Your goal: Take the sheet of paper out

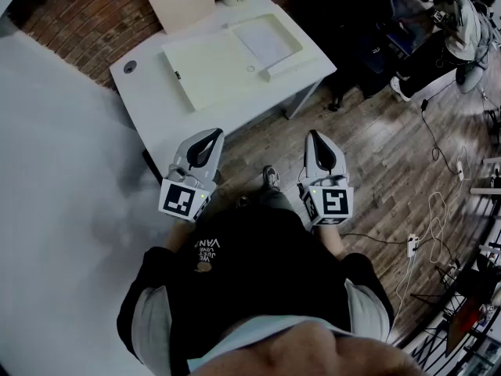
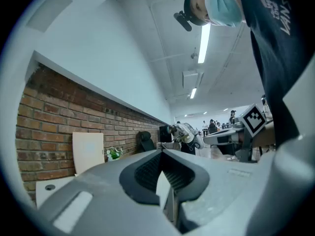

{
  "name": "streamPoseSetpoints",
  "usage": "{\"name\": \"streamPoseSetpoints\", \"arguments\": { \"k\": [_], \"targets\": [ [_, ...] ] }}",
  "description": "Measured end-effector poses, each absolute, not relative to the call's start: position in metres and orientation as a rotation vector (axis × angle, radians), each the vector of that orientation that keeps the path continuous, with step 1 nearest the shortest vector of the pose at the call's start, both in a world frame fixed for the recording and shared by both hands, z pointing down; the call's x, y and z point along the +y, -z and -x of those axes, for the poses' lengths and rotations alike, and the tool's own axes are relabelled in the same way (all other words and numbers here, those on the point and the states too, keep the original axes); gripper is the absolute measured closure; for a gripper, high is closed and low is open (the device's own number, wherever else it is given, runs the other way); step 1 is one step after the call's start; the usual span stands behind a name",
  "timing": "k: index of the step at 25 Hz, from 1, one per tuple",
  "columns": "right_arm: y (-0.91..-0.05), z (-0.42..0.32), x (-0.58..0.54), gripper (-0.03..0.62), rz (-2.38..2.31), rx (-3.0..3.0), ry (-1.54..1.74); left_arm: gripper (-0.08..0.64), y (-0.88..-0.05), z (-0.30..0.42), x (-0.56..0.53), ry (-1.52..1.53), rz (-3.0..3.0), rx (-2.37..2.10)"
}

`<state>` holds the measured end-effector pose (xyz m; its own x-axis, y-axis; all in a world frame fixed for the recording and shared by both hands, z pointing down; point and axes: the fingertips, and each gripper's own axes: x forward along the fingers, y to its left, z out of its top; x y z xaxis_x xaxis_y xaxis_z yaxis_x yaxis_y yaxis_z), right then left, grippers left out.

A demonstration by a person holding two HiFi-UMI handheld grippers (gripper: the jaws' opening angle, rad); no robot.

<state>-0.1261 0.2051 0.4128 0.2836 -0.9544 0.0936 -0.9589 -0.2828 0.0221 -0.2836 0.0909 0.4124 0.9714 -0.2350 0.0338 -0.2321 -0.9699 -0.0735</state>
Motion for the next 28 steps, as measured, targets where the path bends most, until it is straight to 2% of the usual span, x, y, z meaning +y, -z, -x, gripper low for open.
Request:
{"name": "streamPoseSetpoints", "arguments": {
  "k": [13,28],
  "targets": [
    [-0.415,0.120,0.202,0.594,-2.484,-1.895,-0.134,0.560,-0.414,0.276,0.085,0.080,3.059,0.402],
    [-0.429,0.035,0.183,0.594,-2.408,-1.961,-0.229,0.559,-0.427,0.193,0.071,0.129,3.038,0.452]
  ]
}}
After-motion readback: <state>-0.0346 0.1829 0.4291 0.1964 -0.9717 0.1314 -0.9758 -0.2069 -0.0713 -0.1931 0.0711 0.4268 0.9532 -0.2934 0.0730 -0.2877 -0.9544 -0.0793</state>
